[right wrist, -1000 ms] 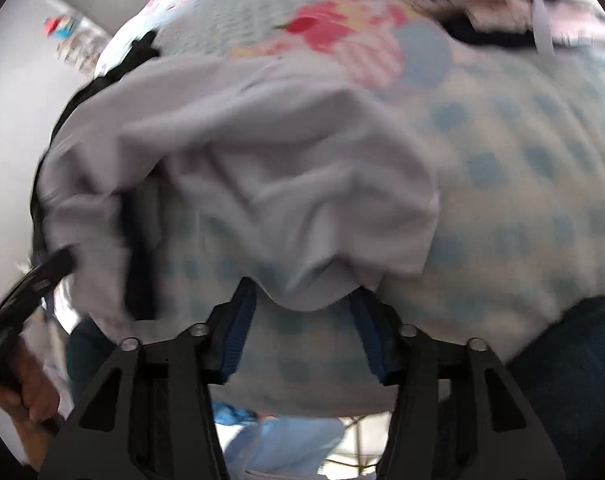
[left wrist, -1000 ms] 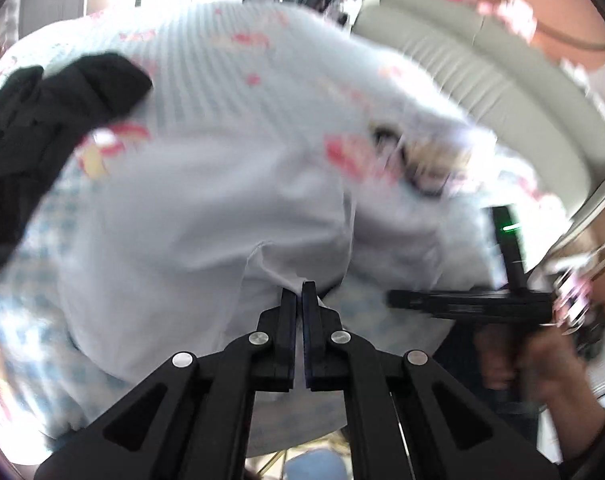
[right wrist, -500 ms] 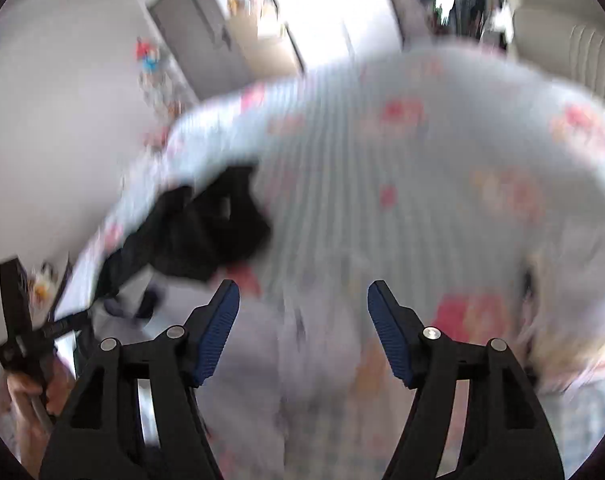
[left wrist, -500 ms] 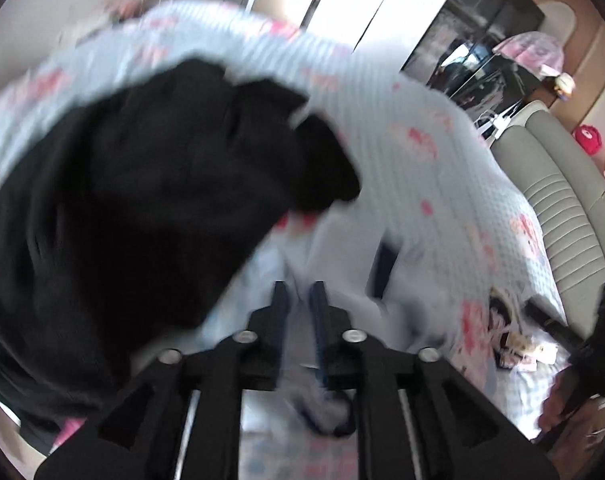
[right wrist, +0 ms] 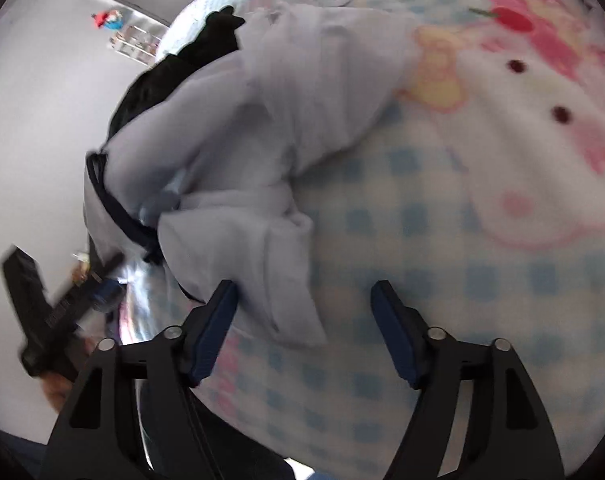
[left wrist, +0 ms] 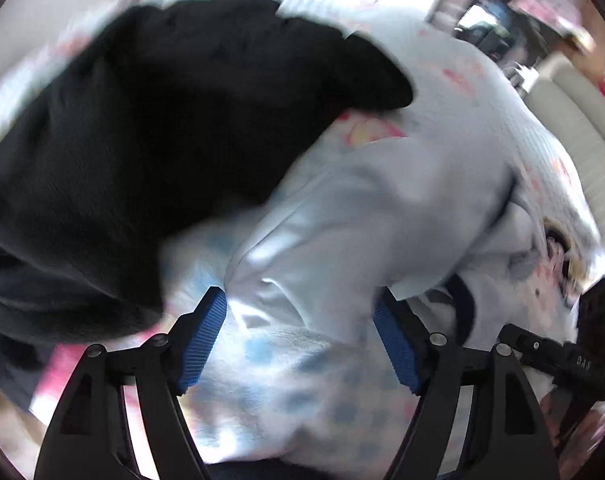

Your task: Fold clothes

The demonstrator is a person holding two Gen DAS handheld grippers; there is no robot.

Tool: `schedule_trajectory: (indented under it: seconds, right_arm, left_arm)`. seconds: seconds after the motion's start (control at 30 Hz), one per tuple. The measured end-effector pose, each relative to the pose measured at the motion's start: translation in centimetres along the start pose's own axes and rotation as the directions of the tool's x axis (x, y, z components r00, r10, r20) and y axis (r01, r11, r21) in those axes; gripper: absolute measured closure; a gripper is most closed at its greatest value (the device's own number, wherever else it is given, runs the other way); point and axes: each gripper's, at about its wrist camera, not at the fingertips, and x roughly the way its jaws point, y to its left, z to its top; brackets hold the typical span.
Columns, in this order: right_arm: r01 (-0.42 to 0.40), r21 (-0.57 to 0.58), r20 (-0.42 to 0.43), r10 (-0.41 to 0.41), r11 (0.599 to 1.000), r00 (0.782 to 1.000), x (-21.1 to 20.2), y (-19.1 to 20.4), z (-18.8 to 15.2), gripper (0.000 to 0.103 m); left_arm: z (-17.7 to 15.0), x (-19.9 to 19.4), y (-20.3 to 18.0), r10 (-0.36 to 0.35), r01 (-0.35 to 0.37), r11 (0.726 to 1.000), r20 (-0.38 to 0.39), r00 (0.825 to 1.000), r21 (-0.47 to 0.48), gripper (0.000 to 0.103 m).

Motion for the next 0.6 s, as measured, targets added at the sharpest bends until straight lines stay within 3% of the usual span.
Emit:
schedule_trajectory:
  seconds: [0.03,0.07,0.1,0.13,0.17,0.27,0.3,0.37,0.47,0.53,0.6]
  right_arm:
    - [-0.025,0.011,-0.001,0.025,1.000,1.000,0.7,0.2,0.3,0.021]
    - [-0.044,0.023,-0.020,0.045,0.999,0.999,1.6,0.5,0.7,0.023]
    - [-0.045,0.015,-0.034,0.046,0.999,0.998,2.4,1.1,0.8,0.029]
    - [-0.035,-0.015,-0.037,0.034,0.999,0.999,2.6,1.8,1.0,0.061]
    - [-0.018,-0.056,-0.030,0.016,0.998,0.999,2.3,2.6,1.1,0.079]
    - [0.031,-0.144,0.083,-0.019,0.989,0.996,-1.7,4.1,1.5,0.089]
    - [0.057,-0.156,0.135,-0.036,0.986,0.990,-3.6,4.3,1.9,0.090]
    - [0.102,-0.170,0.262,-0.055,0.980,0.963,-8.8,4.7,3.4,0.090]
    - [0.097,-0.166,0.431,-0.016,0.981,0.902,-17.9,4.8,5.1,0.091]
    - [0.077,-0.181,0.501,0.024,0.980,0.865,-23.1,4.8,4.6,0.090]
    - [0.068,-0.180,0.528,0.038,0.981,0.848,-26.6,4.0,2.9,0.090]
  left_arm:
    - [0.4,0.8,0.3,-0.004,0.004,0.999,-0.007,1.000,-0.042,0.027]
    - [0.9,1.5,0.2,0.031,-0.031,0.998,-0.003,1.000,-0.057,0.027]
    - [1.3,1.7,-0.1,0.035,-0.035,0.997,0.001,0.999,-0.062,0.043]
    - [1.8,1.9,-0.3,0.037,-0.037,0.997,0.005,0.999,-0.067,0.059]
    - [2.1,1.1,-0.8,-0.016,0.017,0.998,0.012,1.000,-0.055,0.089]
    - [3.3,-2.4,-2.6,-0.181,0.181,0.983,0.053,0.982,-0.003,0.089]
    - [3.7,-4.7,-2.9,-0.256,0.256,0.967,0.103,0.961,0.010,0.090]
    - [4.5,-9.4,-3.6,-0.400,0.399,0.916,0.199,0.895,0.045,0.090]
    - [4.9,-13.8,-4.0,-0.528,0.542,0.840,0.272,0.804,0.026,0.090]
    - [4.0,-14.0,-4.9,-0.558,0.583,0.812,0.275,0.783,-0.011,0.090]
    - [2.0,-12.0,-5.6,-0.568,0.592,0.804,0.223,0.792,-0.055,0.089]
